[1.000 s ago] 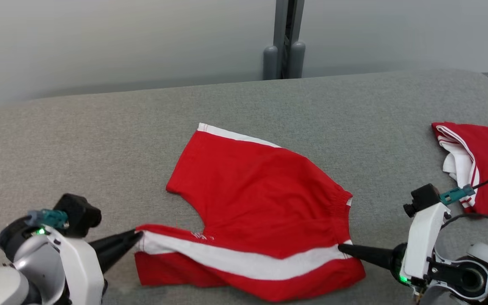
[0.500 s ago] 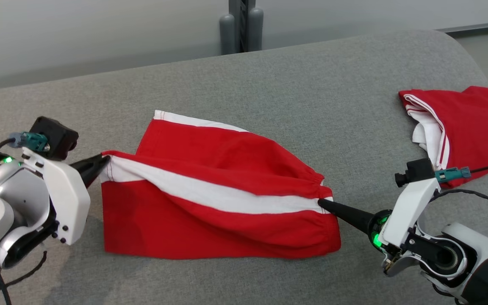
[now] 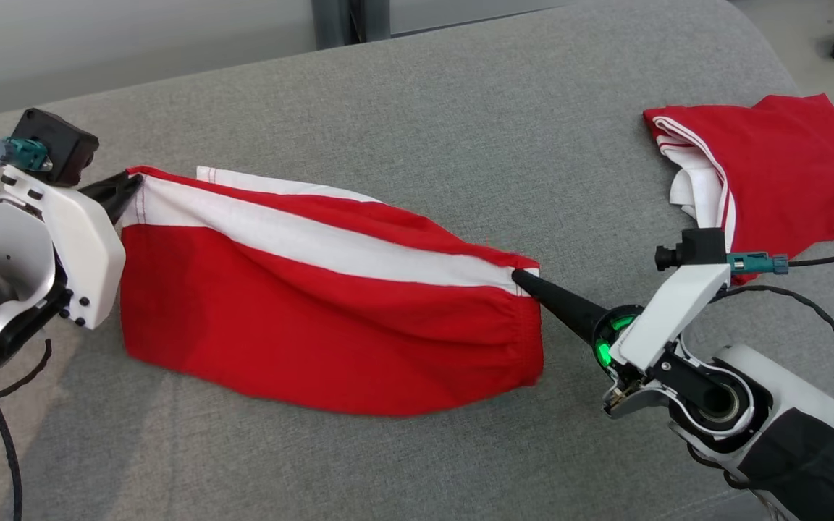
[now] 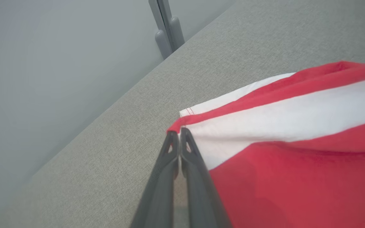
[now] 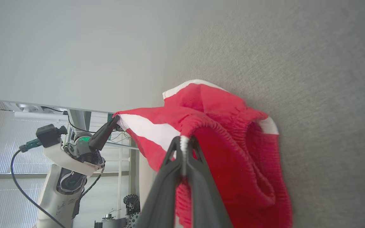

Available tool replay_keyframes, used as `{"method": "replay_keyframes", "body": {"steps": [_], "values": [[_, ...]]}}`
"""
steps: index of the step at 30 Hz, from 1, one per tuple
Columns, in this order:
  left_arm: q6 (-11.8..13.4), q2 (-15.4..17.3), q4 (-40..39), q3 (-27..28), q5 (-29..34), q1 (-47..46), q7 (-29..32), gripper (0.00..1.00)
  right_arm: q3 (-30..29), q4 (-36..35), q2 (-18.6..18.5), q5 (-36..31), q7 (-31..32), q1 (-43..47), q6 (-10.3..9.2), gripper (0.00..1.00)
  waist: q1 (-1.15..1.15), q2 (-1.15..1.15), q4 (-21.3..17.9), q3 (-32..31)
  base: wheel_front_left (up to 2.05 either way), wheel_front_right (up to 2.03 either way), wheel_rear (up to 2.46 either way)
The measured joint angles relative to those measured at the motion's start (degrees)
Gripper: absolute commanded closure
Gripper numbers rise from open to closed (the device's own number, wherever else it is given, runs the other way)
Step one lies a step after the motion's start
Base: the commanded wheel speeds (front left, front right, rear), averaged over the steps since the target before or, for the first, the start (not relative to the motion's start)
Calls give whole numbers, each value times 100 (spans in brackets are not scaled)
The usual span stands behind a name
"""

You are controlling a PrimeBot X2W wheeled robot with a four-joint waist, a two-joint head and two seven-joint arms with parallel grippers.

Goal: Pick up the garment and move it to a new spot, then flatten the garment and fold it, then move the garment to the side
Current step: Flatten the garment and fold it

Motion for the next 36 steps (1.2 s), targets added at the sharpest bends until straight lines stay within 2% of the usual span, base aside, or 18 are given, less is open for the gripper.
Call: {"method": "replay_keyframes", "body": {"steps": [11,19,36], "values": [[-179,-378,1124,-220,471,-560,-73,100,-511,134,520,-322,-203,9,0,100,0,0,-383,402,0,0,0],[-276,-539,1572,-279,581,-772,-200,100,-787,130,775,-435,-196,145,0,100,0,0,-595,598,0,0,0],[-344,-815,2252,-390,731,-1087,-388,100,-1244,226,1140,-943,-174,194,0,100,0,0,-655,857,0,0,0]]}}
